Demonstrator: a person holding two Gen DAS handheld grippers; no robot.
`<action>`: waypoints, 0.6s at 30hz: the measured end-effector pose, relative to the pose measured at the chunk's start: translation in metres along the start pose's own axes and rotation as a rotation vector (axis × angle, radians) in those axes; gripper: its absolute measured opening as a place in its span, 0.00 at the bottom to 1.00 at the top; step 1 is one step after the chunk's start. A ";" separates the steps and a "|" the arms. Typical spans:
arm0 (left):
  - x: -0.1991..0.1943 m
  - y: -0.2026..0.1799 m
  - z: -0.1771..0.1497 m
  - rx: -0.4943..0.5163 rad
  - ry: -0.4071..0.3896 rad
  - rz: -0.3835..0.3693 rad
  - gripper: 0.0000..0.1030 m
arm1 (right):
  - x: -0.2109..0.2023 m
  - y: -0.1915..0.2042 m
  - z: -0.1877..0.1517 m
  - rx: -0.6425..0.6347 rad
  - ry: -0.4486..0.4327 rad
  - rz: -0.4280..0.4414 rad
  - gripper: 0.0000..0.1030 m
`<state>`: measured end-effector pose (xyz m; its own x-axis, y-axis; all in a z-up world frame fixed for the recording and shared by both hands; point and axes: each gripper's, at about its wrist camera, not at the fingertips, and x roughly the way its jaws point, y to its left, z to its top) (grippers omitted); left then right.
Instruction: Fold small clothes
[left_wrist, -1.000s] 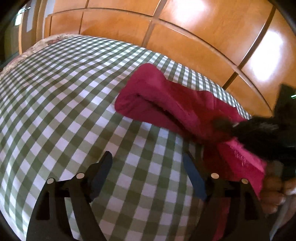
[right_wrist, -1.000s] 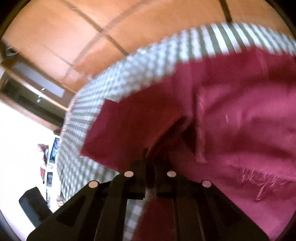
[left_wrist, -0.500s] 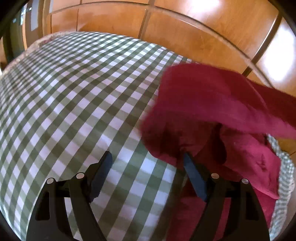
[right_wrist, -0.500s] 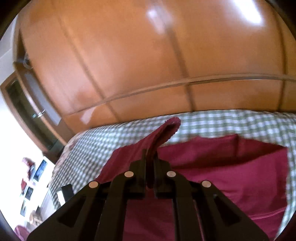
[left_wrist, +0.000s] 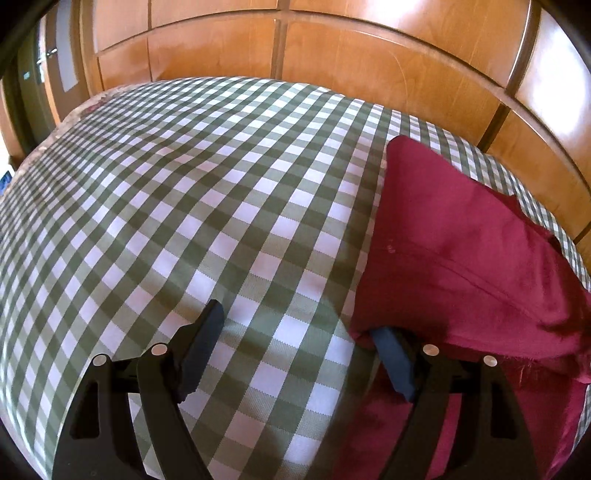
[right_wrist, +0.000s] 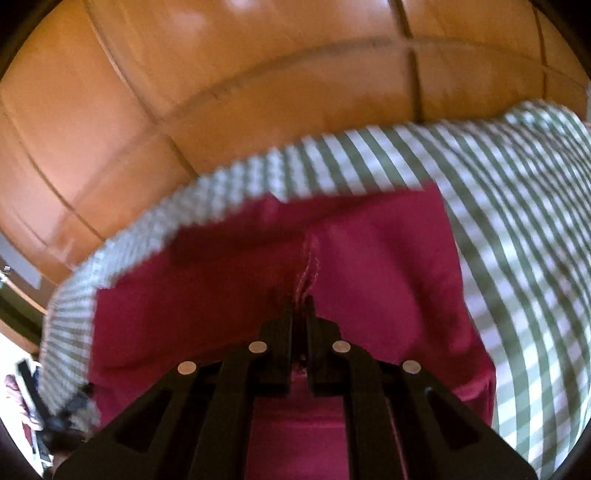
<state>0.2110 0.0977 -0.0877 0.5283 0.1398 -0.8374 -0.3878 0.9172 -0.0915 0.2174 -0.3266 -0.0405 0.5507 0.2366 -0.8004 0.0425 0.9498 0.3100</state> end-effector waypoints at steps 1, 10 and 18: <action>0.000 -0.001 -0.001 0.006 -0.001 0.003 0.76 | 0.004 -0.006 -0.006 0.012 0.007 -0.002 0.04; -0.062 -0.002 -0.015 0.101 -0.173 -0.058 0.76 | -0.030 -0.021 -0.022 0.031 -0.055 -0.065 0.40; -0.069 -0.062 -0.010 0.282 -0.179 -0.282 0.76 | -0.057 0.010 -0.030 -0.049 -0.119 -0.024 0.44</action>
<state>0.1912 0.0280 -0.0298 0.7160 -0.0909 -0.6921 -0.0017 0.9913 -0.1319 0.1609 -0.3246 -0.0071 0.6450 0.1908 -0.7399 0.0171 0.9645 0.2636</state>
